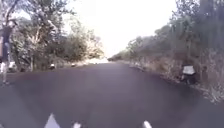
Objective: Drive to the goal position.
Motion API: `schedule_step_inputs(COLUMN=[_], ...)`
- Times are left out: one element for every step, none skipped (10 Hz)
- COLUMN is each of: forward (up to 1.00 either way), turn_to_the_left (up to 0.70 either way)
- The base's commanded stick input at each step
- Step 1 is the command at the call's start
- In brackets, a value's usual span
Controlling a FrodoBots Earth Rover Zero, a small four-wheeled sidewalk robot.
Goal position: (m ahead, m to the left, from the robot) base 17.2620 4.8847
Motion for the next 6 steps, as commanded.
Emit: schedule_step_inputs(forward=[0.85,0.85,0.85,0.85,0.85,0.85], turn_to_the_left=[-0.30,-0.18,-0.05,0.00,0.00,0.00])
